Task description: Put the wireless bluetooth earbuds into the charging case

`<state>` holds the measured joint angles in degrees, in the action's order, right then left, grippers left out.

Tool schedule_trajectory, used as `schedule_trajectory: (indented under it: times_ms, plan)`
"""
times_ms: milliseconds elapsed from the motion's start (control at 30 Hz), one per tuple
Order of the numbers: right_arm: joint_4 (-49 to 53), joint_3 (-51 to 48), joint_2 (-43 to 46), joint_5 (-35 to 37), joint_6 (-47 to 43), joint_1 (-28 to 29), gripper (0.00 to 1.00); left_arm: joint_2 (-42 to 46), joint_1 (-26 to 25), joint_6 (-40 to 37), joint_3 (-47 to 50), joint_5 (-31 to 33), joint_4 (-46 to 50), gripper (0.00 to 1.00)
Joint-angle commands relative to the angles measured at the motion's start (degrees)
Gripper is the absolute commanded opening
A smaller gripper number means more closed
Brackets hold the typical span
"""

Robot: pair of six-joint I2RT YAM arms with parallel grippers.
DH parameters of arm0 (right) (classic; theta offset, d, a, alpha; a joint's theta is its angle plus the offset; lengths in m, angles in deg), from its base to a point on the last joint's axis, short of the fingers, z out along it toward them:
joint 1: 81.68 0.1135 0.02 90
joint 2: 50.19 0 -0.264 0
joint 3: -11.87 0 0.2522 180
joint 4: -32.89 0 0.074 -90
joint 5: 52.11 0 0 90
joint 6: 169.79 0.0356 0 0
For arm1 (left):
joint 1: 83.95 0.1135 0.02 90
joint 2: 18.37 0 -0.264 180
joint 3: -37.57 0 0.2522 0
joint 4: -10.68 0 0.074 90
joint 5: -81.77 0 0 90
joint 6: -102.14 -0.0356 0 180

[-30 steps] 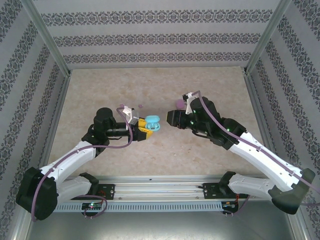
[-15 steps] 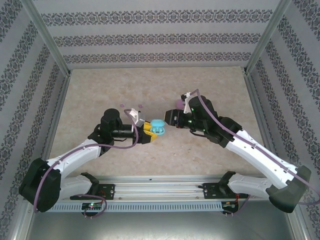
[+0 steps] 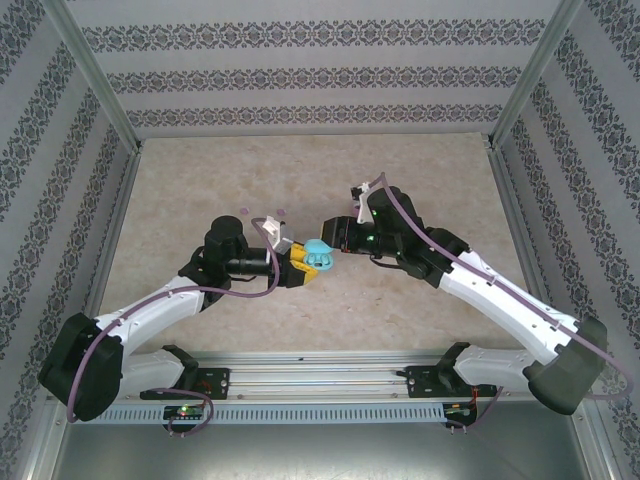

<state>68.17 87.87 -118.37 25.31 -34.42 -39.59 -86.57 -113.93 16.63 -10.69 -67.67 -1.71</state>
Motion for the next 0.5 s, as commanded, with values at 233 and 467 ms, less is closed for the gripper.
schedule_trajectory:
  times_ms: [233, 467]
  plan:
    - [-0.98, -2.58, 1.47, -3.79, 1.02, -0.17, 0.34, -1.13, -0.75, -2.17, -2.52, 0.90, -2.03, 0.10]
    - [0.98, -3.74, 3.93, -3.07, 0.10, -0.19, 0.34, -1.46, -0.77, -3.50, -4.06, 1.80, -0.13, 0.10]
